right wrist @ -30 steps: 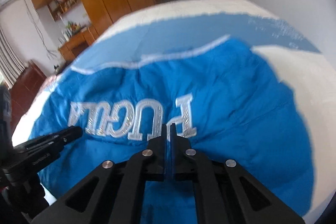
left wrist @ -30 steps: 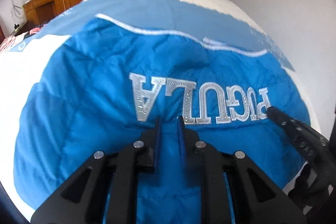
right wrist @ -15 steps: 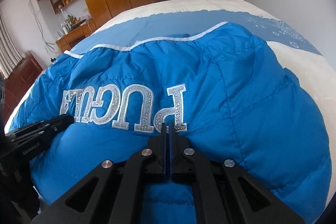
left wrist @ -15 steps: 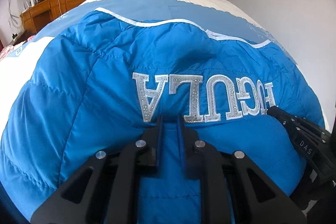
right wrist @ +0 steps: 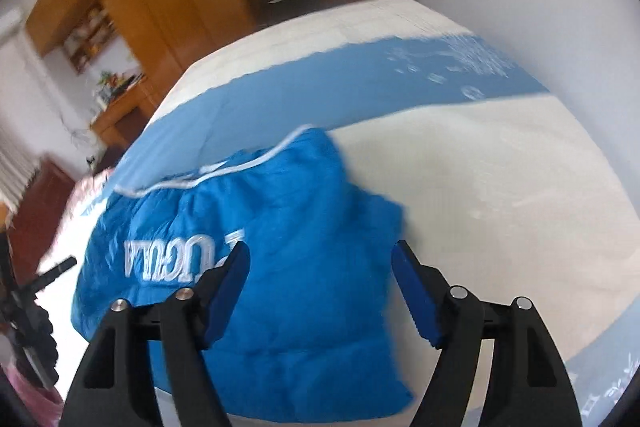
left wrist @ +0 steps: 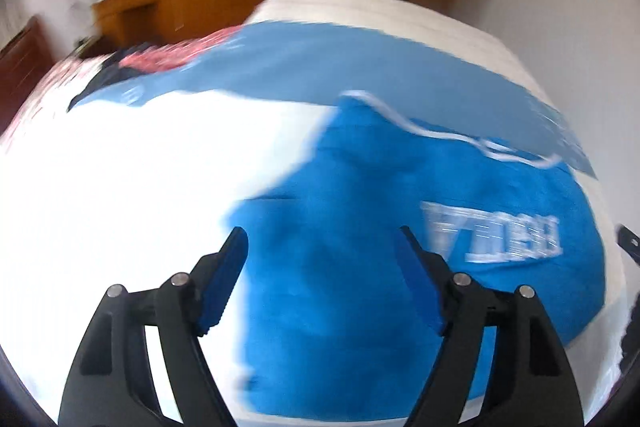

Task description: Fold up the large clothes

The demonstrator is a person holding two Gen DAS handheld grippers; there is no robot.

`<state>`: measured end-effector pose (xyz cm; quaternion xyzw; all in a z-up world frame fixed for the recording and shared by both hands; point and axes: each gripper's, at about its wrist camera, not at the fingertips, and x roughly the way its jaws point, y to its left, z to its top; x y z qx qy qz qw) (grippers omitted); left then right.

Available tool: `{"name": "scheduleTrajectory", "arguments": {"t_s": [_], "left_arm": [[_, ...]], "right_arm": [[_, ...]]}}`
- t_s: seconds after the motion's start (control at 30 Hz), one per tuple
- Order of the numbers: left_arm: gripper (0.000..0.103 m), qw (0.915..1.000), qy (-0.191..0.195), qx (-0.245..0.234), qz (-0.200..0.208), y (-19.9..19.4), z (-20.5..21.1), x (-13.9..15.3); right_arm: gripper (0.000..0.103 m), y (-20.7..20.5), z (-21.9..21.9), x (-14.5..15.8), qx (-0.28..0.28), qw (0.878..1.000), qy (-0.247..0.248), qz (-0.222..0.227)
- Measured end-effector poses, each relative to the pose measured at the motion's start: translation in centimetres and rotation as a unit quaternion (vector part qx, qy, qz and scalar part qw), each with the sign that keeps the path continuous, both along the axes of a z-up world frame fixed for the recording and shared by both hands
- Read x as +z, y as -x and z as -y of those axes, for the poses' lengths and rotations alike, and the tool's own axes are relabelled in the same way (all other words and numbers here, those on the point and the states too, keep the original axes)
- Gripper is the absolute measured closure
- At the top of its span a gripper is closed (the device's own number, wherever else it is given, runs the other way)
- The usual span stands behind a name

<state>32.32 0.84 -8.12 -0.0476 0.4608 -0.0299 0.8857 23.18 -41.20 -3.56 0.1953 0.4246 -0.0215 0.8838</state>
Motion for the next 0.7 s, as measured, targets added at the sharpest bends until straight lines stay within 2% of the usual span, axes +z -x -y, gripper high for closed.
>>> {"name": "scheduleTrajectory", "arguments": {"t_s": [0.07,0.13,0.2,0.33,0.43,0.57,0.63,0.67,0.7], "left_arm": [[0.028,0.9996,0.023,0.007,-0.016,-0.2,-1.9,-0.5],[0.028,0.9976,0.062,0.003,-0.032,-0.4,-3.1,-1.3],[0.027,0.9938,0.1,-0.005,-0.048,-0.5,-3.6,-2.3],[0.026,0.9901,0.12,0.005,-0.073,-0.8,-3.6,-4.2],[0.022,0.9848,0.151,0.009,-0.086,-1.3,-4.1,-5.5],[0.021,0.9739,0.196,0.002,-0.114,-2.8,-3.8,-7.1],[0.021,0.9716,0.202,-0.001,-0.124,-3.5,-3.2,-7.7],[0.025,0.9724,0.199,-0.003,-0.122,-3.6,-2.8,-7.6],[0.035,0.9739,0.193,-0.006,-0.118,-3.7,-2.3,-7.5]], "right_arm": [[0.029,-0.7,2.0,-1.0,0.006,0.999,-0.049,-0.024],[0.029,-1.3,2.8,-2.2,0.022,0.995,-0.093,-0.042],[0.027,-1.9,3.1,-3.4,0.028,0.991,-0.117,-0.054],[0.025,-3.4,3.1,-6.3,0.044,0.983,-0.154,-0.09],[0.025,-4.2,3.1,-8.3,0.049,0.977,-0.177,-0.109],[0.023,-4.9,3.4,-10.0,0.049,0.969,-0.218,-0.108],[0.024,-5.5,3.6,-10.6,0.042,0.964,-0.242,-0.102],[0.029,-5.7,3.6,-10.6,0.04,0.964,-0.245,-0.101],[0.036,-5.9,3.5,-10.7,0.039,0.964,-0.244,-0.103]]}}
